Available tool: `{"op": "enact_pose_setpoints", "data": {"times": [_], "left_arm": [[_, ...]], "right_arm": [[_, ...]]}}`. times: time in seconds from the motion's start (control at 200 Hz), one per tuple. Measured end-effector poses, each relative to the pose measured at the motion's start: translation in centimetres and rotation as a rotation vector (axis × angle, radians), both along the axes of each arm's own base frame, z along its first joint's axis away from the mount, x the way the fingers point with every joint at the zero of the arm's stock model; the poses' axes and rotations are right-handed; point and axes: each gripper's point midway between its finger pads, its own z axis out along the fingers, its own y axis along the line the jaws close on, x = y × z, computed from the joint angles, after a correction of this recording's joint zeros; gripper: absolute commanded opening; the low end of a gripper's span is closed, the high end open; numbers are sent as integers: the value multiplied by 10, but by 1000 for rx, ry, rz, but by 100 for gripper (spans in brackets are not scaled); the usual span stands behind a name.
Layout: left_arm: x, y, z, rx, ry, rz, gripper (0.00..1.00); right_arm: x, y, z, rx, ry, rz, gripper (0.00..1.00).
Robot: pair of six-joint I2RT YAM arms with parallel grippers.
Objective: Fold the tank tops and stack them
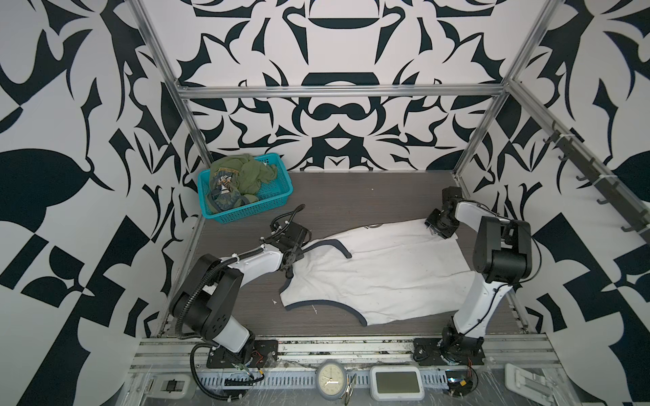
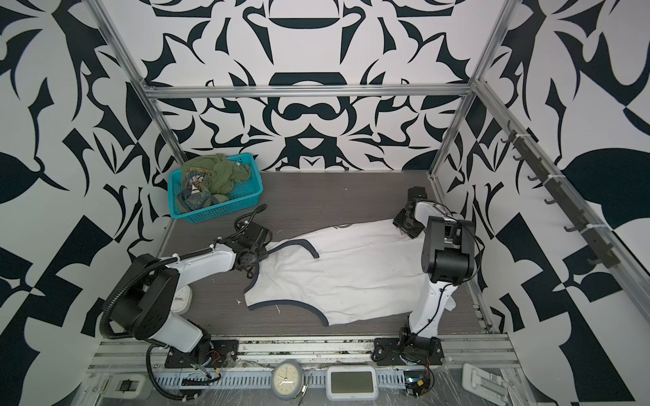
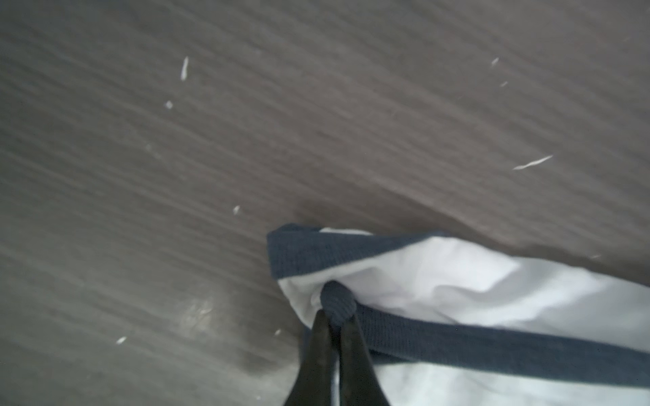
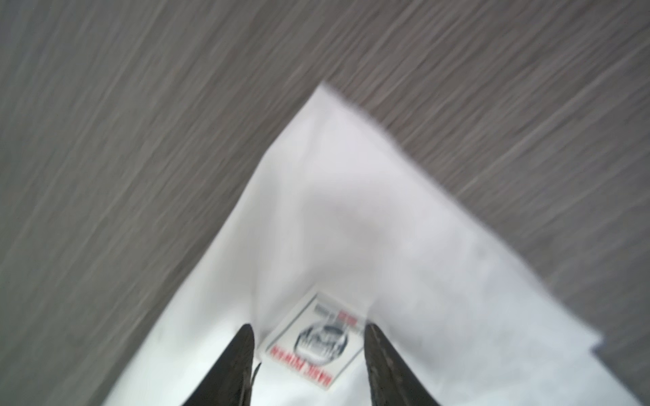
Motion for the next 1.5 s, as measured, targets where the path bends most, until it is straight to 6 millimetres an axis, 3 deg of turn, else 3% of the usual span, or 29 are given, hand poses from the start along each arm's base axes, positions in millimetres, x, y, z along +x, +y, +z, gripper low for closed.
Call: {"op": "enact_pose_setpoints", "data": {"times": [0.085, 0.235, 0.34, 0.445, 0.695, 0.93, 1.07, 1.295, 1.5], "left_arm": [[10, -4, 10, -6, -28, -2, 0], [18, 2, 16, -7, -44, 15, 0], [20, 7, 16, -3, -43, 25, 0], [21, 10, 16, 2, -42, 27, 0], [24, 12, 12, 5, -38, 29, 0], [23, 12, 7, 8, -26, 27, 0], [23, 13, 6, 10, -23, 26, 0], [25, 14, 5, 12, -25, 27, 0], [25, 16, 2, 19, -15, 27, 0]], "right_arm": [[-2, 48, 22, -24, -31, 131, 53], [-13, 181, 67, -40, -153, 489, 52], [-44, 257, 69, -29, -162, 704, 52], [-71, 293, 55, -44, -119, 827, 52], [-98, 315, 12, -150, 10, 951, 51], [-108, 318, 1, -204, 52, 991, 47], [-106, 317, 1, -234, 53, 997, 36], [-107, 316, 1, -281, 49, 1003, 8], [-114, 319, 3, -305, 50, 1023, 0]]}}
